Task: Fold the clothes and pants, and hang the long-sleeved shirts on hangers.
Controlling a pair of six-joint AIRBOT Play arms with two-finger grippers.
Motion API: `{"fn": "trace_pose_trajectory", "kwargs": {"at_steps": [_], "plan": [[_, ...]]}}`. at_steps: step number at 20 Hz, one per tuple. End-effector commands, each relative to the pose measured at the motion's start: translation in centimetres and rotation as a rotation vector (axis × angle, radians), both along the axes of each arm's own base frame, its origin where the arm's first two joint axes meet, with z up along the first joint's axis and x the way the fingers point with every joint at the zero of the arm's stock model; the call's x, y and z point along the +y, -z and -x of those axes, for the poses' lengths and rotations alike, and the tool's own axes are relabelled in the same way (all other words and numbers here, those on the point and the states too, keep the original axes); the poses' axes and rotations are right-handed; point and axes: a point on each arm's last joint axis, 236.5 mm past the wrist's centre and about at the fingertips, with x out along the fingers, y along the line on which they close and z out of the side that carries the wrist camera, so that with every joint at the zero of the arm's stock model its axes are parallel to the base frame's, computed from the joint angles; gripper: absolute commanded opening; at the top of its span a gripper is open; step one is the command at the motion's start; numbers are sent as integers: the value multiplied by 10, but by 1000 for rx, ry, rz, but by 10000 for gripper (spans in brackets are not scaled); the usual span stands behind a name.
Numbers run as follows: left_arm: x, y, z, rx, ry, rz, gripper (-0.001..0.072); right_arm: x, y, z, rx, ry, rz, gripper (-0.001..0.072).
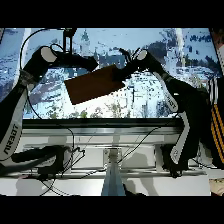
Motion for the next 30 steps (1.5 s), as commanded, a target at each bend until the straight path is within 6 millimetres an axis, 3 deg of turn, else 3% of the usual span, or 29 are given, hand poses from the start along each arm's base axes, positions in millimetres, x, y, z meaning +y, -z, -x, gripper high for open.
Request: {"fn": "trace_pose_trajectory", "kwargs": {"at_steps": [1,5,8,12,15,18,21,24,26,27,28,30], "plan": [[25,-18,6,-57,8,-91,687,-43,-43,-22,-145,17,102,12],[88,-73,6,-252,-41,-306,688,-154,-151,-44,-337,183,252,11],[114,-108,13,-339,-88,-357,688,-249,-231,-25,-416,395,373,12],[116,-120,18,-365,-96,-349,689,-374,-320,48,-473,729,573,12],[116,-119,17,-362,-96,-350,689,-466,-371,128,-479,1070,742,12],[116,-119,17,-362,-96,-350,689,-538,-407,214,-480,1347,908,12],[116,-119,17,-362,-96,-350,689,-574,-424,289,-430,1576,995,12],[116,-119,17,-362,-96,-350,689,-584,-416,353,-277,1739,1037,12],[116,-119,17,-362,-96,-350,689,-584,-404,377,-173,1799,1032,12],[116,-119,17,-362,-96,-350,689,-586,-403,379,-169,1825,1017,14],[116,-119,17,-362,-96,-350,689,-586,-402,379,-167,1885,972,69],[116,-119,17,-362,-96,-350,689,-584,-402,369,-187,1891,922,442]]}}
